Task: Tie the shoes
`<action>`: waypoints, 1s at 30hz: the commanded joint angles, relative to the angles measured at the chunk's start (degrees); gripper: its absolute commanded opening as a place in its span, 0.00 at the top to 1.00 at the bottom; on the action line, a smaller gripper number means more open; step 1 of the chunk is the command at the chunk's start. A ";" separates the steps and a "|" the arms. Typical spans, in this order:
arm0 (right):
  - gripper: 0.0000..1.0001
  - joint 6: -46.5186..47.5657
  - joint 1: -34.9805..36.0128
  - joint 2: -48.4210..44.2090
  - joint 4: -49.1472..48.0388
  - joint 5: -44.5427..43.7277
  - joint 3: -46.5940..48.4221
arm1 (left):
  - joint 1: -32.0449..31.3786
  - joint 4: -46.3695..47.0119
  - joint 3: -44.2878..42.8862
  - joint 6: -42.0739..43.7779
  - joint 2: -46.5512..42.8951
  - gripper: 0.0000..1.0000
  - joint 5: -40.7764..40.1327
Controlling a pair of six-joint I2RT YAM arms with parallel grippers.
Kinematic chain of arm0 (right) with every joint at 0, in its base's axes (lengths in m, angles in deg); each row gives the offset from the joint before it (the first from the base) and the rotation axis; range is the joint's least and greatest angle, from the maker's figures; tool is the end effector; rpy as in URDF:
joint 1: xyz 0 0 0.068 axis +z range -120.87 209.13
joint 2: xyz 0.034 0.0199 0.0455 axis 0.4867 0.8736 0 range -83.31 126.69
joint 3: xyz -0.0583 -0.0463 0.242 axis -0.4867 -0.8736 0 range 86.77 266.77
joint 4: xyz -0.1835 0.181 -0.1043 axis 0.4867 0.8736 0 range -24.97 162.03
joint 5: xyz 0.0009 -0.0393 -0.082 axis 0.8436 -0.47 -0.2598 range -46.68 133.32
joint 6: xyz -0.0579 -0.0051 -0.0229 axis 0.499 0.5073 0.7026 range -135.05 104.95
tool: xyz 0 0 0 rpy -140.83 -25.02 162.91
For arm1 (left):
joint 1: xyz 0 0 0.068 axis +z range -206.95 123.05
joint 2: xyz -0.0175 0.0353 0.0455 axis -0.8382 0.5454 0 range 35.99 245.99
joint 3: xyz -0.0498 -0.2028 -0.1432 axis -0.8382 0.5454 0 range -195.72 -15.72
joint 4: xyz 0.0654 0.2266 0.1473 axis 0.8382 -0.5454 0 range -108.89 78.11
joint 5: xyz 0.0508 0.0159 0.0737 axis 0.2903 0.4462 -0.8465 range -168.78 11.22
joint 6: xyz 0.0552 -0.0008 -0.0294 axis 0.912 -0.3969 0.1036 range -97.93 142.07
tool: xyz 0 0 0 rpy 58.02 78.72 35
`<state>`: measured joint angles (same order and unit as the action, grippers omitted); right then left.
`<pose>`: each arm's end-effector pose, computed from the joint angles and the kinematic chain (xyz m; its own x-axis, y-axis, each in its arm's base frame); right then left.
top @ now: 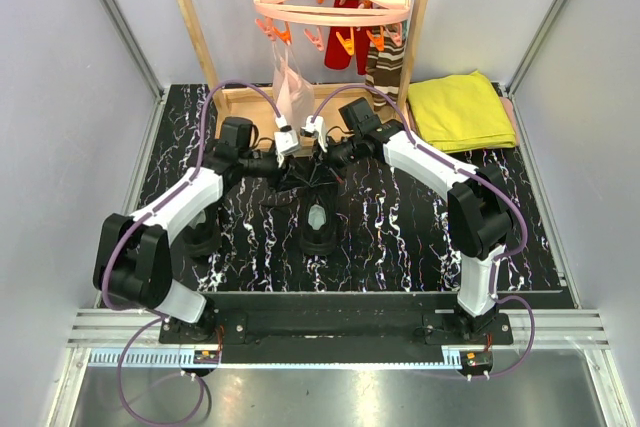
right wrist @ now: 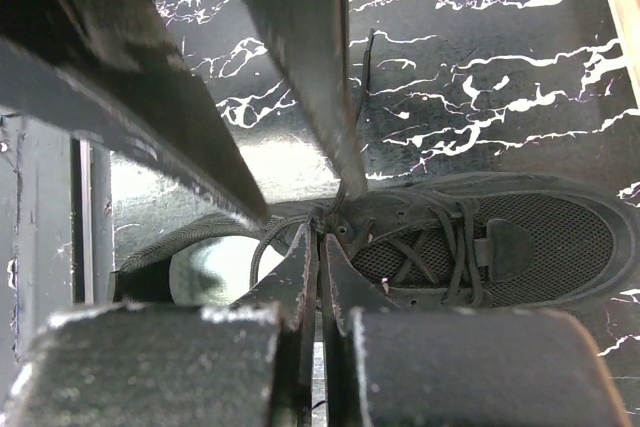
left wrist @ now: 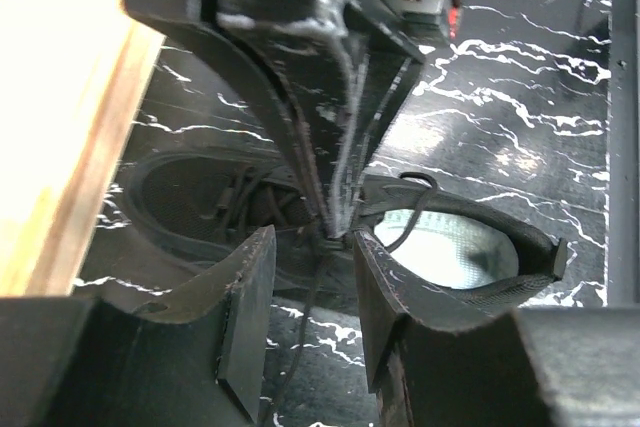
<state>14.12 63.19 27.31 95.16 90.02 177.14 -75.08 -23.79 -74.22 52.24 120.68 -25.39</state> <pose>0.3459 0.2757 0.2248 -0.1826 -0.5270 -0.8300 -0.9821 0.0588 0.1787 0.3114 -0.1423 0.2309 -0.1117 0.3520 -0.9293 0.9742 0.2235 -0.0324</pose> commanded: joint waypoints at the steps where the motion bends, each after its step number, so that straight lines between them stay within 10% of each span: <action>1: 1.00 1.07 -0.31 -3.05 -1.65 1.47 2.27 | -0.68 -0.31 -2.49 2.43 1.18 0.60 2.69; 19: 0.99 3.79 -0.23 -4.11 -1.92 1.64 0.78 | -0.85 -1.37 -4.17 2.70 3.21 1.00 2.52; 22: 0.87 3.88 -0.40 -4.37 -1.92 1.20 0.51 | -0.50 -0.93 -3.82 1.64 2.86 1.00 1.64; 30: 0.01 -1.21 -1.90 -5.25 -1.92 -2.57 -0.19 | -0.24 1.88 -3.29 -0.90 2.59 1.00 0.75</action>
<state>15.38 62.58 26.02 94.65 89.25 177.05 -75.58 -25.39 -76.15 52.92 123.63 -24.89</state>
